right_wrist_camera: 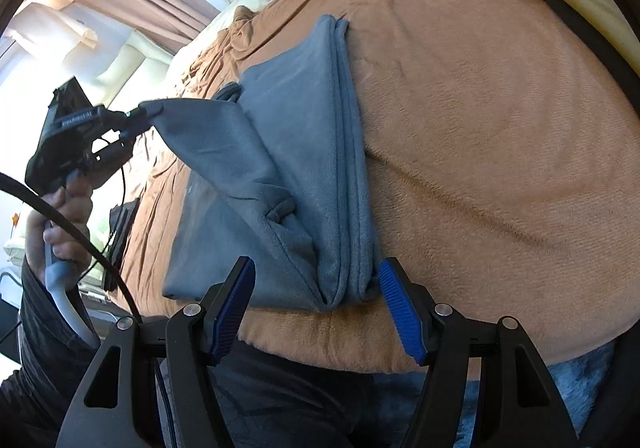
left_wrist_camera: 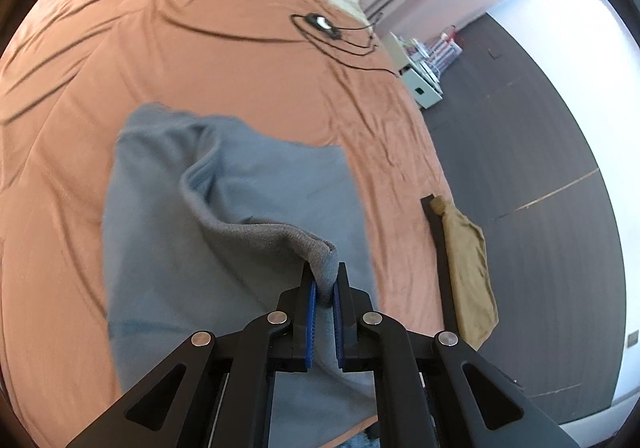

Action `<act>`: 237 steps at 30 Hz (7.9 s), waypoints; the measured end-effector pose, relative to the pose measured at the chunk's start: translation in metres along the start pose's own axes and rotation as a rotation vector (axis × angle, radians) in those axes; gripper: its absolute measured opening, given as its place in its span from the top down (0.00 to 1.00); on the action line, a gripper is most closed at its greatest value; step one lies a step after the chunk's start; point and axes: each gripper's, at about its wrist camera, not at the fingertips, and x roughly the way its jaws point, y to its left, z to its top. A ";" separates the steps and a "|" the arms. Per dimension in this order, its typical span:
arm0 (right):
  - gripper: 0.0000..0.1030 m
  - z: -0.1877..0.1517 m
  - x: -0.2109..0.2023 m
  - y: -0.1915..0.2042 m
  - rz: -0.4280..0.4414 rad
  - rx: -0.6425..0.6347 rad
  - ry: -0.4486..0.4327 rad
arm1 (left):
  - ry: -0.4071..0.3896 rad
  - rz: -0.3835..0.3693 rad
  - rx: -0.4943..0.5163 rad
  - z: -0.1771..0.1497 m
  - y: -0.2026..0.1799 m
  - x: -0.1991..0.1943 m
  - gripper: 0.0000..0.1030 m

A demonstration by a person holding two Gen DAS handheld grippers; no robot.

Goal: Fold small clothes

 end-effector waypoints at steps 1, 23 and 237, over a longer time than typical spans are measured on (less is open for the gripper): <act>0.39 0.001 -0.001 -0.002 -0.004 0.008 -0.002 | 0.002 0.000 0.007 0.004 -0.003 0.003 0.93; 0.39 -0.012 -0.022 -0.027 -0.009 0.094 -0.050 | 0.171 0.045 0.106 0.056 -0.034 0.132 0.94; 0.40 0.103 0.096 -0.006 0.079 0.078 0.074 | 0.135 0.111 -0.170 -0.041 0.159 -0.015 0.58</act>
